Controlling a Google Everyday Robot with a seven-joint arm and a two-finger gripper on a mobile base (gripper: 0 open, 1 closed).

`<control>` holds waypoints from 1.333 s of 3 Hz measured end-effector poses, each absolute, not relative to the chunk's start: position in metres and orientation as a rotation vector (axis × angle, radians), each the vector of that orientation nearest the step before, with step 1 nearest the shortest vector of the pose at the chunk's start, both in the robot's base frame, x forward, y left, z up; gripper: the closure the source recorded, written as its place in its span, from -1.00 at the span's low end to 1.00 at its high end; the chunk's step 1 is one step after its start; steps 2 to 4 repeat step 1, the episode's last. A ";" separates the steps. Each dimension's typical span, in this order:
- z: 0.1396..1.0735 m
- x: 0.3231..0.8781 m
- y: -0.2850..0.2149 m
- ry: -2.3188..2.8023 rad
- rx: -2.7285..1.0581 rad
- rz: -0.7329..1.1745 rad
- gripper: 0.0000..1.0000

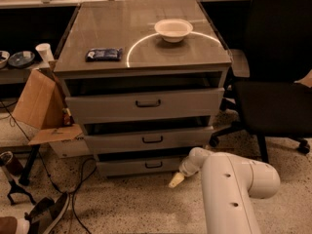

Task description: Close bottom drawer

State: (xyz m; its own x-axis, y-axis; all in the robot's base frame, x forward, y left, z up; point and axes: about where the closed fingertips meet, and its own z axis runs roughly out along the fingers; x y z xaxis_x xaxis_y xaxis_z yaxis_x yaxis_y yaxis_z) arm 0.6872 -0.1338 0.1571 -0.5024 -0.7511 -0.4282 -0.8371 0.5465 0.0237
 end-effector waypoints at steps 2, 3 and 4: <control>0.157 0.687 -0.134 2.418 -1.301 0.323 -1.00; 0.157 0.687 -0.134 2.418 -1.301 0.323 -1.00; 0.157 0.687 -0.134 2.418 -1.301 0.323 -1.00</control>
Offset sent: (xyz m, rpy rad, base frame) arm 0.0000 0.0000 0.0000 0.0000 0.0000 0.0000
